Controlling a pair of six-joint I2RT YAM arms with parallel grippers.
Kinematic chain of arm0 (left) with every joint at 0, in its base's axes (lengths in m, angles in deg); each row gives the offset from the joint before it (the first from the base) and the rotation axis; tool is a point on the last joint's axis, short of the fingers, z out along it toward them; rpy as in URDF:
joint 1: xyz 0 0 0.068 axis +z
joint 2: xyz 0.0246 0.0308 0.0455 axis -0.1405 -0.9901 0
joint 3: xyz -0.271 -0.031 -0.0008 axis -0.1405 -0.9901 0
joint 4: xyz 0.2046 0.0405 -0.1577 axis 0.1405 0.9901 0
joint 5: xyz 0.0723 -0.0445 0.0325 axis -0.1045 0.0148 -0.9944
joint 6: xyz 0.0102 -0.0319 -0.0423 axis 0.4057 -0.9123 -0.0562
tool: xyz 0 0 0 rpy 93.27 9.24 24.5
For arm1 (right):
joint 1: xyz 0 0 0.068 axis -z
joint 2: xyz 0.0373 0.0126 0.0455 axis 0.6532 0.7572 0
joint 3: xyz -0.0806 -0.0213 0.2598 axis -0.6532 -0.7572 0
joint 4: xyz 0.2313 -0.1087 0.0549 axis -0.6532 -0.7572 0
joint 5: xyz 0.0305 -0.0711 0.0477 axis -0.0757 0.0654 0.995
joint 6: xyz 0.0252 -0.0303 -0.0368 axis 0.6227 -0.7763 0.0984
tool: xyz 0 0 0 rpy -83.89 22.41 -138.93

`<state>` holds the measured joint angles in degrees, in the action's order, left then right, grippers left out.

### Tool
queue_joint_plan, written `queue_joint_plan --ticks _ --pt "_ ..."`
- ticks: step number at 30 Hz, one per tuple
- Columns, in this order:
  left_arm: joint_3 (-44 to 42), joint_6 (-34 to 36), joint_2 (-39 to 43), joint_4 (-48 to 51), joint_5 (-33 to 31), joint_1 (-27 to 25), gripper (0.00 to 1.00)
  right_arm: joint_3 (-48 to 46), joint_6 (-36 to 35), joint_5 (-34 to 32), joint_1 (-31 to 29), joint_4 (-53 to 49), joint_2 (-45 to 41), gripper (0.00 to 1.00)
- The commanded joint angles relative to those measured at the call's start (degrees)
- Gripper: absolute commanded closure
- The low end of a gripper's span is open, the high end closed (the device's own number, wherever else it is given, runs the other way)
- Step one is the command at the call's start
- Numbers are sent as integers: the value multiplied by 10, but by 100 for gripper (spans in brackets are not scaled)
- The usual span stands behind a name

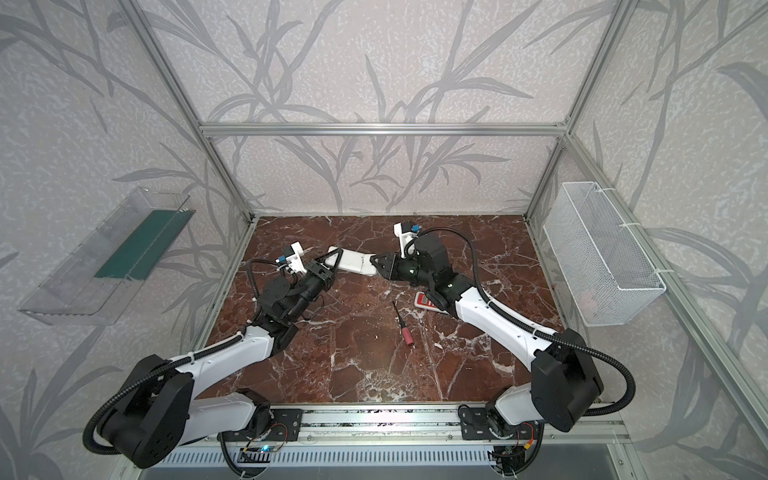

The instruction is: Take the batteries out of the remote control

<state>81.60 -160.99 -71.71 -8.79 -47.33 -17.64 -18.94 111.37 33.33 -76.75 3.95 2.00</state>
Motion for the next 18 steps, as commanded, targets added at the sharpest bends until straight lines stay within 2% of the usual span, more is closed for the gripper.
queue_joint_plan --ticks 1,5,8,18 --pt "21 -17 6 -64 4 -2 100 -11 -1 22 -3 3 7 93" --pt "21 -19 5 -65 3 -2 100 -14 5 32 -3 18 9 95" --pt "20 -20 5 -68 3 -2 100 -15 5 35 -3 20 11 100" --pt "20 -19 7 -68 3 -2 100 -6 7 52 -4 32 25 100"
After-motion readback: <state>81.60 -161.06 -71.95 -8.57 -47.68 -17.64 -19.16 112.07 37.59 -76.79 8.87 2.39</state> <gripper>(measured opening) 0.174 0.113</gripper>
